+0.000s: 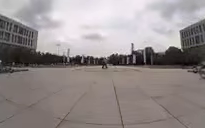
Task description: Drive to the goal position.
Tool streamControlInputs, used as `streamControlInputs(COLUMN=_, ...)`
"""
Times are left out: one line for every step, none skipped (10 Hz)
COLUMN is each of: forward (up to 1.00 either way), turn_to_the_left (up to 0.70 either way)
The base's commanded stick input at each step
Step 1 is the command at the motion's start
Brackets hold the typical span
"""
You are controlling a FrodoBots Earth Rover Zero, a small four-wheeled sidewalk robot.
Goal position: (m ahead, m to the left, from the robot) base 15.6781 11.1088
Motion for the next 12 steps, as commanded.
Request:
streamControlInputs(forward=0.6, turn_to_the_left=0.0)
streamControlInputs(forward=0.6, turn_to_the_left=0.0)
streamControlInputs(forward=0.6, turn_to_the_left=0.0)
streamControlInputs(forward=0.6, turn_to_the_left=0.0)
streamControlInputs(forward=0.6, turn_to_the_left=0.0)
streamControlInputs(forward=0.6, turn_to_the_left=0.0)
streamControlInputs(forward=0.6, turn_to_the_left=0.0)
streamControlInputs(forward=0.6, turn_to_the_left=0.0)
streamControlInputs(forward=0.6, turn_to_the_left=0.0)
streamControlInputs(forward=0.6, turn_to_the_left=0.0)
streamControlInputs(forward=0.6, turn_to_the_left=0.0)
streamControlInputs(forward=0.6, turn_to_the_left=0.0)
